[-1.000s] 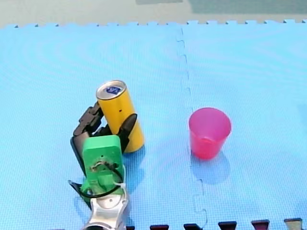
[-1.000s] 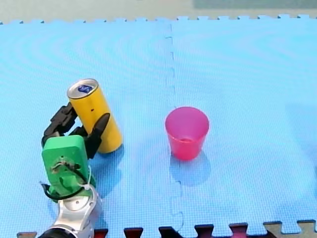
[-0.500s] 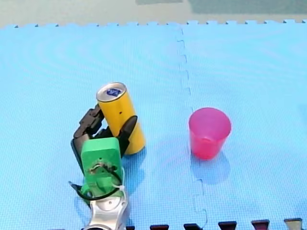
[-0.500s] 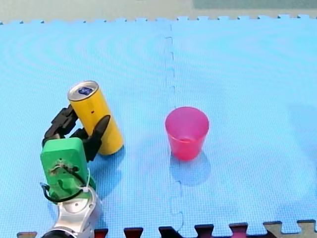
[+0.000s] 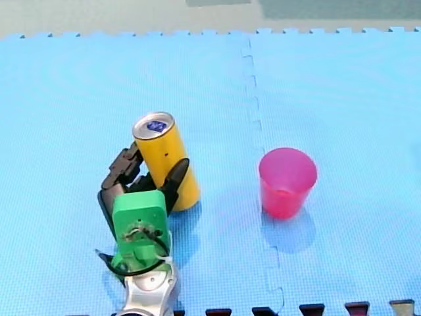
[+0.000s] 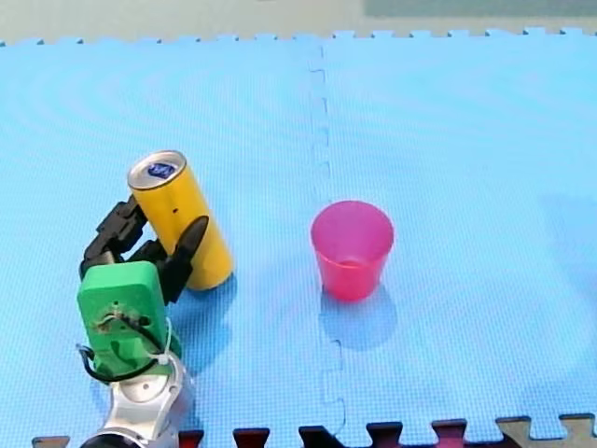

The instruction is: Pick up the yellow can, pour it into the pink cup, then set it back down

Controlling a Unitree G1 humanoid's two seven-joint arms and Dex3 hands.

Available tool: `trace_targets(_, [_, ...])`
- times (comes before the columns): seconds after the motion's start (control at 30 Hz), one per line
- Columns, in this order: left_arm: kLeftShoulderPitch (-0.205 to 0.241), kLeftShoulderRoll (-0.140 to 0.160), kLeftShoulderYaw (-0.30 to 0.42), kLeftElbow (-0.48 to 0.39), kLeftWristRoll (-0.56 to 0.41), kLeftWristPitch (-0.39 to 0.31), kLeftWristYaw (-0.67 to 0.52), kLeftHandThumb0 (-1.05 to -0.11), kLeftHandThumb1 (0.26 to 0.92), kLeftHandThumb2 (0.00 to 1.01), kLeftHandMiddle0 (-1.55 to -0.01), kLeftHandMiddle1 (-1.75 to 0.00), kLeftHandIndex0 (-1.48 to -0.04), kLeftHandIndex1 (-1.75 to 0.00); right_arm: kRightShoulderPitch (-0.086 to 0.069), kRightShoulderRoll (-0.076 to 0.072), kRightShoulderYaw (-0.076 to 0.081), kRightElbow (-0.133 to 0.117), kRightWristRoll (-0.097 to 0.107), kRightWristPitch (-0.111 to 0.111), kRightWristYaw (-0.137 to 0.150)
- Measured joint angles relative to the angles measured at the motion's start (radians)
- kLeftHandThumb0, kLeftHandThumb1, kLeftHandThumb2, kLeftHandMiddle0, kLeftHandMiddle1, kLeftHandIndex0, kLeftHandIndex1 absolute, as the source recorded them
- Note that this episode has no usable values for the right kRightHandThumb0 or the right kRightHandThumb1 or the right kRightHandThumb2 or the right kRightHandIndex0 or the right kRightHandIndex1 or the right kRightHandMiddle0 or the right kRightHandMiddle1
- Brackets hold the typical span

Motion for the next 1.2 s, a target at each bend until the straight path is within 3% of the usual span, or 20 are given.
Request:
trace_targets(0.23, [0.004, 0.01, -0.036, 0.002, 0.057, -0.004, 0.059, -0.36, 0.801, 0.0, -1.36, -0.01, -1.2, 0.0, 0.0, -0.002, -0.001, 0.0, 0.001, 0.0, 0.005])
trace_targets(0.63, [0.006, 0.051, -0.176, 0.006, 0.239, 0.036, 0.323, -0.358, 0.792, 0.0, -1.29, 0.0, -1.2, 0.0, 0.0, -0.003, -0.002, 0.001, 0.003, -0.001, 0.009])
trace_targets(0.97, [-0.034, 0.061, -0.11, 0.007, 0.122, 0.007, 0.19, -0.342, 0.802, 0.0, -1.29, 0.0, -1.2, 0.0, -0.003, -0.001, 0.001, 0.004, 0.001, -0.001, 0.003])
trace_targets(1.2, [-0.048, 0.048, -0.035, 0.006, 0.014, -0.001, 0.043, -0.337, 0.805, 0.0, -1.29, 0.0, -1.2, 0.0, -0.005, 0.001, 0.001, 0.004, 0.002, 0.0, 0.003])
